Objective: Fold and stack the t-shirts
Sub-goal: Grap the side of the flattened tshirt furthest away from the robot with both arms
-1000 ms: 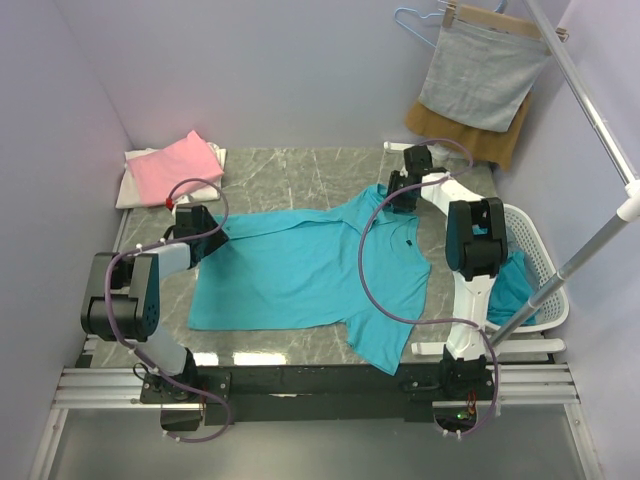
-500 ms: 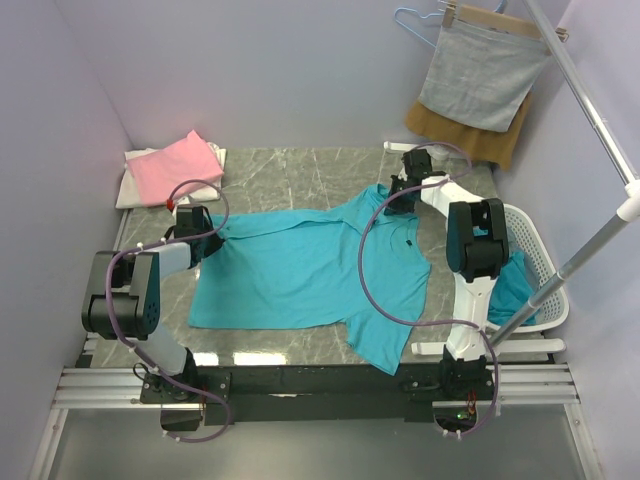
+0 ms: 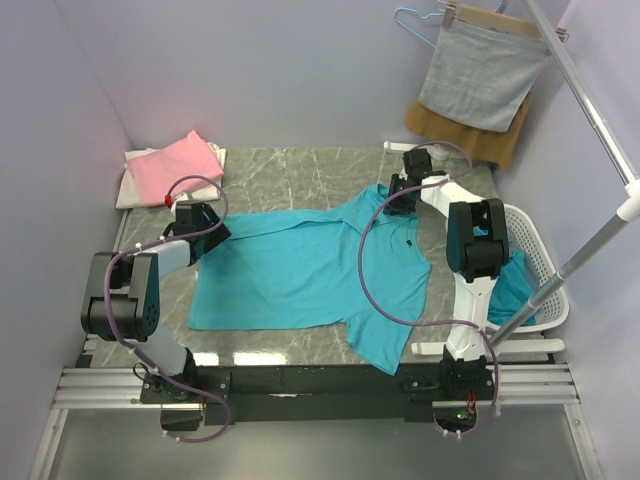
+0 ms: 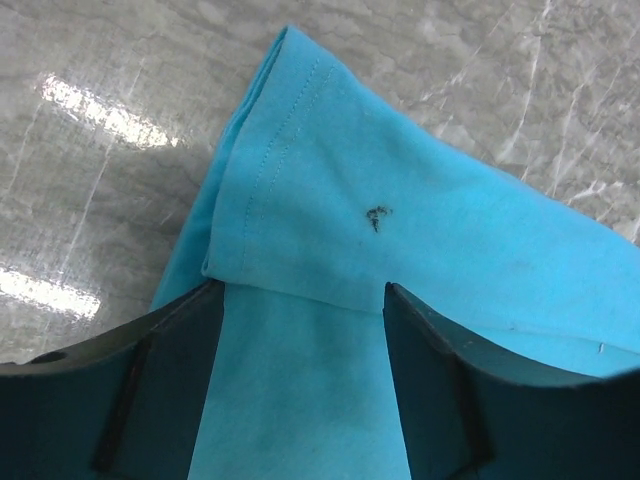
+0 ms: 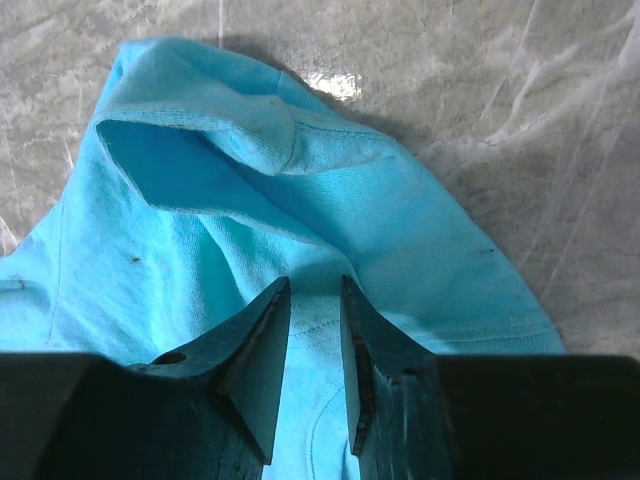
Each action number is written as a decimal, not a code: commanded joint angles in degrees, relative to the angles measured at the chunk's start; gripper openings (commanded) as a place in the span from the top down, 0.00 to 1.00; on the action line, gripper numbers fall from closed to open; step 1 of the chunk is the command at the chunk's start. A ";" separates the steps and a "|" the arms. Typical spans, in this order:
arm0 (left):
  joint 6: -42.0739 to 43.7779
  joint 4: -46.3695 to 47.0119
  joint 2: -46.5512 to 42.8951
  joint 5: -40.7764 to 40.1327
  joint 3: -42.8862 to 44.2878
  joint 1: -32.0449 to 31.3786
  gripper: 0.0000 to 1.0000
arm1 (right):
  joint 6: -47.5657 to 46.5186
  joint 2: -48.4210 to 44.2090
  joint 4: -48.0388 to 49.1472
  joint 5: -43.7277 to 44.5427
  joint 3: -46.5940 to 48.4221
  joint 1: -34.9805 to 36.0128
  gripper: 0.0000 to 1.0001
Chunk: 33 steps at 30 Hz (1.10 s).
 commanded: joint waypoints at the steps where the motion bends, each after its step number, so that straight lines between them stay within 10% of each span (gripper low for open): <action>1: -0.30 -0.50 0.54 -1.29 2.56 -0.04 0.33 | -0.11 -1.91 0.04 -0.10 1.39 -0.26 0.66; 15: -1.53 -2.17 2.83 -4.63 6.17 -0.04 0.99 | -0.11 -2.44 0.39 -0.37 0.07 -0.35 0.70; 23: -0.65 -2.96 2.39 -4.80 6.79 0.04 0.99 | -0.11 -2.88 0.48 -0.63 -0.63 -0.61 0.68; 27: -0.47 -3.23 2.39 -4.45 6.61 0.04 0.66 | -0.20 -2.88 0.22 -0.81 -0.28 -0.79 0.67; 33: -1.44 -4.63 3.88 -4.98 7.93 0.31 0.67 | -0.20 -2.79 0.30 -1.16 -0.28 -0.79 0.66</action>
